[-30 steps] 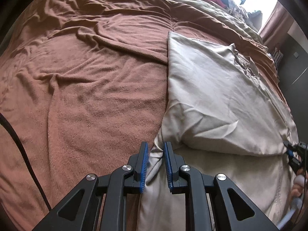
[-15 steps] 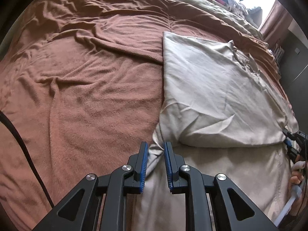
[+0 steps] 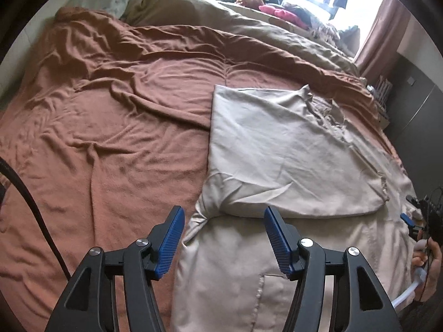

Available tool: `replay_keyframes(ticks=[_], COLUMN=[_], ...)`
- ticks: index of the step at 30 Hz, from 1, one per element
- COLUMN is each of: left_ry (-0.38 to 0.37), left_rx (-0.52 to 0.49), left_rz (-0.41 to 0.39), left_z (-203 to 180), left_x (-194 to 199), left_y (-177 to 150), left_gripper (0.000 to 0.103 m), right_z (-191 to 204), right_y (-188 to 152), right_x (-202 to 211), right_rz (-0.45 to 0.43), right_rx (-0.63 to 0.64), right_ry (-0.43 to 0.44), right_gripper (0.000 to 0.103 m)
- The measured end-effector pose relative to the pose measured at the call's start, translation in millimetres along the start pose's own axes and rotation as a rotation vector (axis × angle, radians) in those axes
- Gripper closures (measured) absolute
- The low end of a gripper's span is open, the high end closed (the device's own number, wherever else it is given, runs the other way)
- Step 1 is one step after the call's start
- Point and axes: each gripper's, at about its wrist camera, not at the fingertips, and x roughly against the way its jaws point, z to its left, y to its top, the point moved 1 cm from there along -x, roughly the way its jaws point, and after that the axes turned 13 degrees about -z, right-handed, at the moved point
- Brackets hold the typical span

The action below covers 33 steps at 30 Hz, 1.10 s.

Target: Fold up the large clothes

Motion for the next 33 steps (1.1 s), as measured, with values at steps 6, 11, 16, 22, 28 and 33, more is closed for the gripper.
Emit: replay_keyframes(ticks=[6, 11, 16, 22, 28, 33], left_ry=[0.015, 0.012, 0.009, 0.042, 0.103, 0.138], left_rx=[-0.032, -0.077, -0.116, -0.148, -0.163, -0.175], left_rz=[-0.018, 0.006, 0.023, 0.032, 0.039, 0.025], left_z=[-17, -31, -44, -52, -48, -43], left_x=[5, -5, -15, -31, -50, -53], left_y=[-2, -9, -14, -22, -26, -25], left_gripper=[0.041, 0.041, 0.041, 0.041, 0.041, 0.041], right_z=[-50, -102, -130, -151, -155, -167], right_y=[37, 69, 106, 130, 138, 158], right_x=[38, 67, 88, 86, 51, 32], right_rz=[-0.119, -0.184, -0.210, -0.222, -0.181, -0.179], right_rx=[-0.060, -0.140, -0.049, -0.046, -0.089, -0.093], right_ry=[-0.065, -0.118, -0.195, -0.281, -0.273, -0.289], right_gripper=[0.040, 0.043, 0.047, 0.059, 0.067, 0.069])
